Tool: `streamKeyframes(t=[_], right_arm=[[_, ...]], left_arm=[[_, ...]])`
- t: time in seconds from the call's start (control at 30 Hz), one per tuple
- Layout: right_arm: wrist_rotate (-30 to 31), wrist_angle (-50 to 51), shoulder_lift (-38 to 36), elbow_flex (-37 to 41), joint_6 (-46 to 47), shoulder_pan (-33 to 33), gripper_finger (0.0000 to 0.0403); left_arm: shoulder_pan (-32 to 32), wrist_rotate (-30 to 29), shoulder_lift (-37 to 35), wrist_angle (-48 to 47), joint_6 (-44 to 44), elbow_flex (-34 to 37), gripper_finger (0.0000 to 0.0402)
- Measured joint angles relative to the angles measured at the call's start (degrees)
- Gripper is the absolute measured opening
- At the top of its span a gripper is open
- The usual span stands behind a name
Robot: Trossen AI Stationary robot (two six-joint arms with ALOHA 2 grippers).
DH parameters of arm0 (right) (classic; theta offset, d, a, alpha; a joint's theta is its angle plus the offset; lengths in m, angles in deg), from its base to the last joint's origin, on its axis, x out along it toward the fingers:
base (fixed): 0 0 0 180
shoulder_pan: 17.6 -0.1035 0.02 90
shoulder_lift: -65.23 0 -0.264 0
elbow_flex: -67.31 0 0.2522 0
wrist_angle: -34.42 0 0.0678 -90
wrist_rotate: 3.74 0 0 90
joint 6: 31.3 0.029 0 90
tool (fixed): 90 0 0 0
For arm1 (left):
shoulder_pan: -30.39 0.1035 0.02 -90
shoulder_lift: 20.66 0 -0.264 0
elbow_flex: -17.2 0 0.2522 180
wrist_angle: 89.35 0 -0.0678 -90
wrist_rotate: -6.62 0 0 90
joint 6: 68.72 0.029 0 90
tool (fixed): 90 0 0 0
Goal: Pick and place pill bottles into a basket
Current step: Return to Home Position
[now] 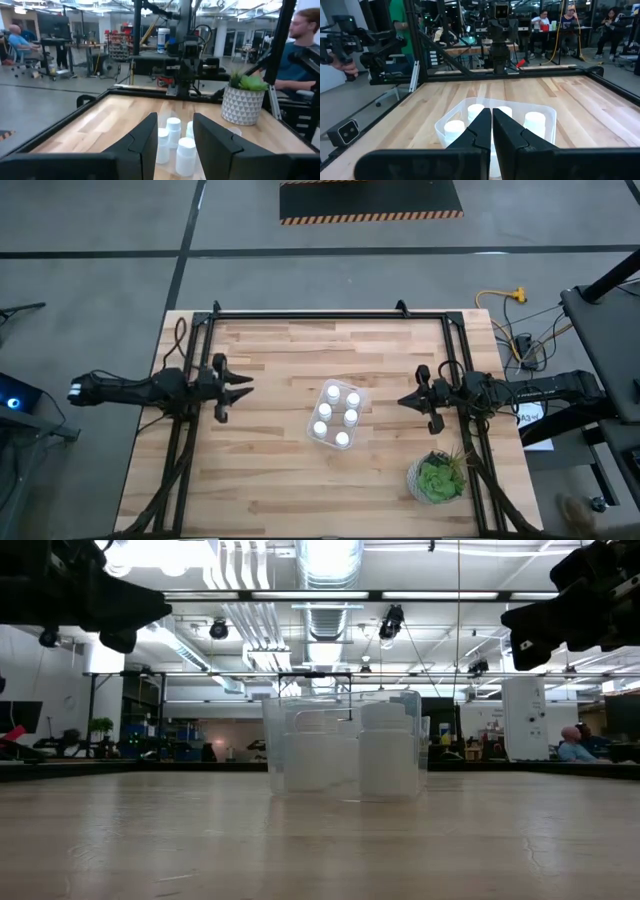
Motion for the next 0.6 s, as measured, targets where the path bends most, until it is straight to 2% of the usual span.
streamKeyframes(t=[0.37,0.6], right_arm=[[-0.1,-1.4,0.0,0.0,-0.1,0.0,0.0009],[-0.1,-1.4,0.0,0.0,0.1,0.0,0.0009]], left_arm=[[0.0,5.7,-6.4,-8.1,-2.9,0.0,0.0107],[0.0,6.0,-7.9,-13.7,-2.9,0.0,0.0107]])
